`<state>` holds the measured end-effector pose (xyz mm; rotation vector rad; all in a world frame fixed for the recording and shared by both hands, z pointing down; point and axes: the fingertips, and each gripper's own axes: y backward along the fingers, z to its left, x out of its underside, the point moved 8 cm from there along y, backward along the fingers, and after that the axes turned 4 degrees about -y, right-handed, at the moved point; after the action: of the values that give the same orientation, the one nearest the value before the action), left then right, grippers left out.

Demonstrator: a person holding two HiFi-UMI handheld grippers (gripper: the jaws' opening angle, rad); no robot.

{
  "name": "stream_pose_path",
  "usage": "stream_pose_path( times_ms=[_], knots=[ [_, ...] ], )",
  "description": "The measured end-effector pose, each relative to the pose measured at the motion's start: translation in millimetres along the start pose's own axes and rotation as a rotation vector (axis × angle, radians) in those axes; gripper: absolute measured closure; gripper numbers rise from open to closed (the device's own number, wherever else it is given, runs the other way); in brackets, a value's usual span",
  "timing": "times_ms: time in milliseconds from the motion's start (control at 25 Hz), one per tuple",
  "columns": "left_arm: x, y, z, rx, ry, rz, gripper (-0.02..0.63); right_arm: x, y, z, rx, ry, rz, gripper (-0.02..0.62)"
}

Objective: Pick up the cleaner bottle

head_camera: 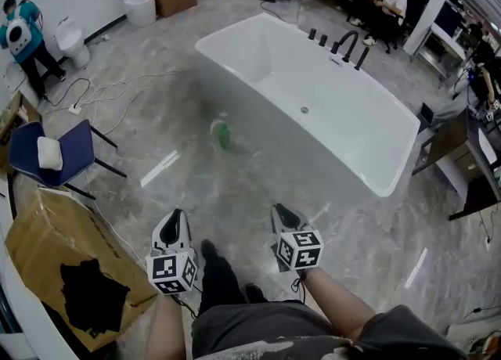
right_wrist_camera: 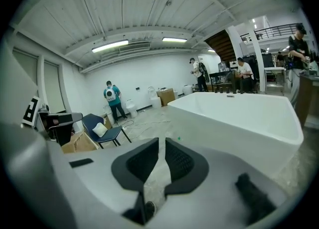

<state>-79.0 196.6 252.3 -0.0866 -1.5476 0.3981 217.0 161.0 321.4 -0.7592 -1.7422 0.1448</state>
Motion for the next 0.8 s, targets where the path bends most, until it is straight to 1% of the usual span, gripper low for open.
stream_pose_path(
  times_ms=[120,240,320,440,520,680,800],
  knots=[
    [-4,-30,31,0.013,0.023,-0.003,0.574,-12,-37,10,0.024,-0.019,-0.003,0.565],
    [-10,-59,61,0.039,0.016,0.016,0.574,-27,-73,23,0.052,-0.042,-0.003,0.565],
    [-16,-77,81,0.057,0.01,0.021,0.575,-38,-98,34,0.065,-0.033,-0.003,0.565],
    [-25,-102,112,0.062,0.041,0.02,0.574,-59,-132,52,0.078,-0.012,-0.01,0.565],
    [-29,-115,130,0.068,0.047,0.026,0.574,-70,-150,61,0.092,-0.015,-0.016,0.565],
    [-35,-141,160,0.084,0.041,0.031,0.574,-86,-181,66,0.129,-0.03,-0.017,0.566],
    [-38,-159,184,0.081,0.042,0.043,0.574,-95,-204,69,0.161,-0.027,-0.014,0.565]
  ],
)
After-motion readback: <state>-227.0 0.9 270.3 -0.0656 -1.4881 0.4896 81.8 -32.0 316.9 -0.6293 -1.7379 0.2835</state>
